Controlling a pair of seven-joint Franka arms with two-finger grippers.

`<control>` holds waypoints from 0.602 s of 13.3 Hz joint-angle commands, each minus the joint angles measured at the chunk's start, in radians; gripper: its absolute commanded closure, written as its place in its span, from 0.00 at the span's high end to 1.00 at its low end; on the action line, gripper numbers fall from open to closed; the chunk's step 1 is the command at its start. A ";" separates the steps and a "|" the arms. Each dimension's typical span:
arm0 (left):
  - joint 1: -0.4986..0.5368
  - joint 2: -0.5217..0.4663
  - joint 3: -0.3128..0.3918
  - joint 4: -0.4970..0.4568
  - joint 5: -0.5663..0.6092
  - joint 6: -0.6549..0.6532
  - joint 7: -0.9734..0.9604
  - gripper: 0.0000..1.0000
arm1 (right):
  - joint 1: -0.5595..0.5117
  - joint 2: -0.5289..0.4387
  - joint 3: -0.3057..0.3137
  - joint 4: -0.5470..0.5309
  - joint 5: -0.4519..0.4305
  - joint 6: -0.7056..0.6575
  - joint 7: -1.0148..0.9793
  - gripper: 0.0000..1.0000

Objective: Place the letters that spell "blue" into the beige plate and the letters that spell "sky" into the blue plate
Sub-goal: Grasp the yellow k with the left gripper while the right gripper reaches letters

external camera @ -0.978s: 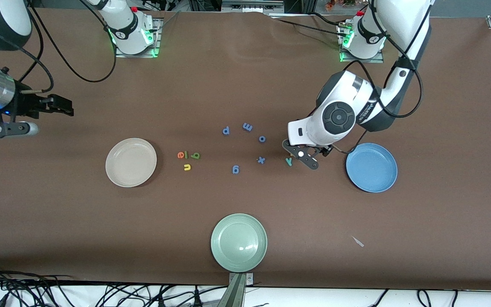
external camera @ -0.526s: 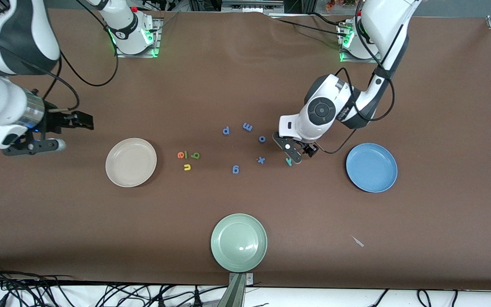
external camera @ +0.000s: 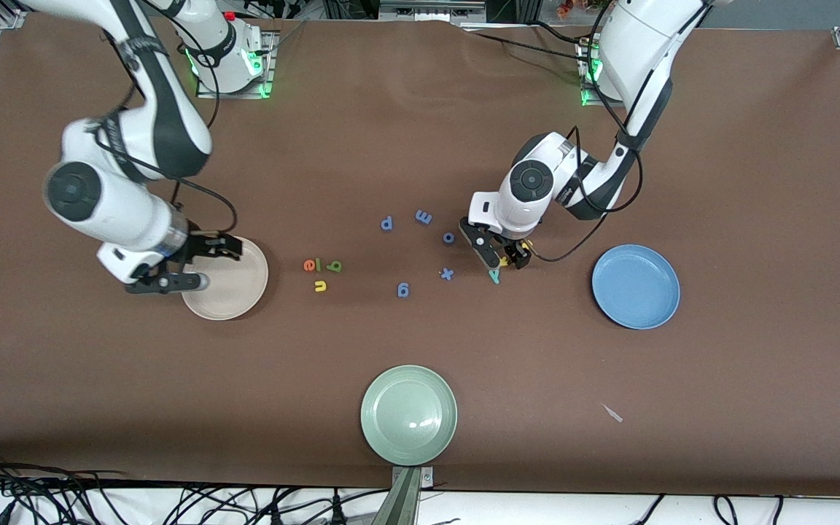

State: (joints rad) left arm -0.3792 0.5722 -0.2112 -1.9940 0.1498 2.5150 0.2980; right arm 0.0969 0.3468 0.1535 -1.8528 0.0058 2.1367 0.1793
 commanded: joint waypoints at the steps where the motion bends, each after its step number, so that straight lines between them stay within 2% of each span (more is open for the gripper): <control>1: 0.003 0.006 0.004 0.009 0.065 0.019 0.013 0.95 | 0.061 0.079 0.009 0.004 -0.012 0.090 0.104 1.00; 3: 0.003 0.008 0.004 0.011 0.099 0.031 0.013 0.90 | 0.090 0.107 0.008 -0.032 -0.042 0.152 0.156 1.00; 6: 0.005 0.020 0.004 0.012 0.149 0.068 0.013 0.84 | 0.112 0.109 0.008 -0.138 -0.049 0.313 0.203 1.00; 8: 0.006 0.026 0.004 0.011 0.163 0.082 0.013 0.75 | 0.135 0.127 0.008 -0.146 -0.058 0.328 0.241 1.00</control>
State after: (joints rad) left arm -0.3769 0.5839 -0.2083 -1.9906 0.2768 2.5750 0.3004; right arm 0.2156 0.4805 0.1610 -1.9694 -0.0248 2.4322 0.3663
